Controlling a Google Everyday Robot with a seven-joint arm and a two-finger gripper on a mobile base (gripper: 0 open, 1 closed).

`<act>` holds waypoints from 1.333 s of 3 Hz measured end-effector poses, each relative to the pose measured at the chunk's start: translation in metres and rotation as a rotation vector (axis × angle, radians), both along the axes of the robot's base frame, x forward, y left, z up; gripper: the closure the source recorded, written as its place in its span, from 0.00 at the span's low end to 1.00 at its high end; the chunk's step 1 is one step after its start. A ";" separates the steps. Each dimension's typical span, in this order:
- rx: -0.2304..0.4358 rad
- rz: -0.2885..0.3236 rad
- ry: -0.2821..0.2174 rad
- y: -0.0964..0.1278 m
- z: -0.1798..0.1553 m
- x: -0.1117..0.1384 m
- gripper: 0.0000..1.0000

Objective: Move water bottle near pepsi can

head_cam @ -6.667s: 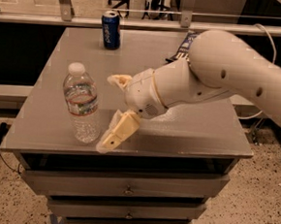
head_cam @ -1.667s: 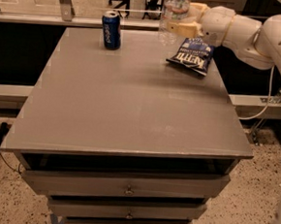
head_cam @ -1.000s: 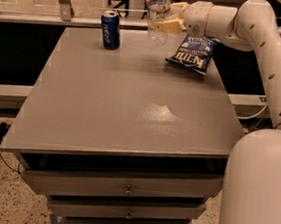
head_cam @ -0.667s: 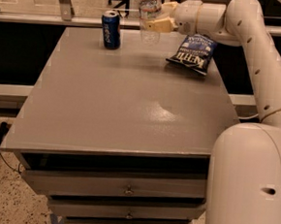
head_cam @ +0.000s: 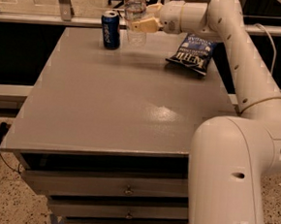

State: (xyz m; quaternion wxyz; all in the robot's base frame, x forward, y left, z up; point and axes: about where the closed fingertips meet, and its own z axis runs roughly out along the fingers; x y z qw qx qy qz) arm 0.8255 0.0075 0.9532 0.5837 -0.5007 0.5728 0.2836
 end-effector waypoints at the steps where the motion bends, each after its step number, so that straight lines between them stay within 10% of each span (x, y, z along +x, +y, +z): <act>1: 0.000 -0.015 0.027 0.008 -0.010 0.008 1.00; 4: 0.111 -0.081 0.060 0.006 -0.031 0.035 1.00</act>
Offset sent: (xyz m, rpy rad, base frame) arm 0.0289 -0.0115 -0.0317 0.0831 0.0536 -0.1198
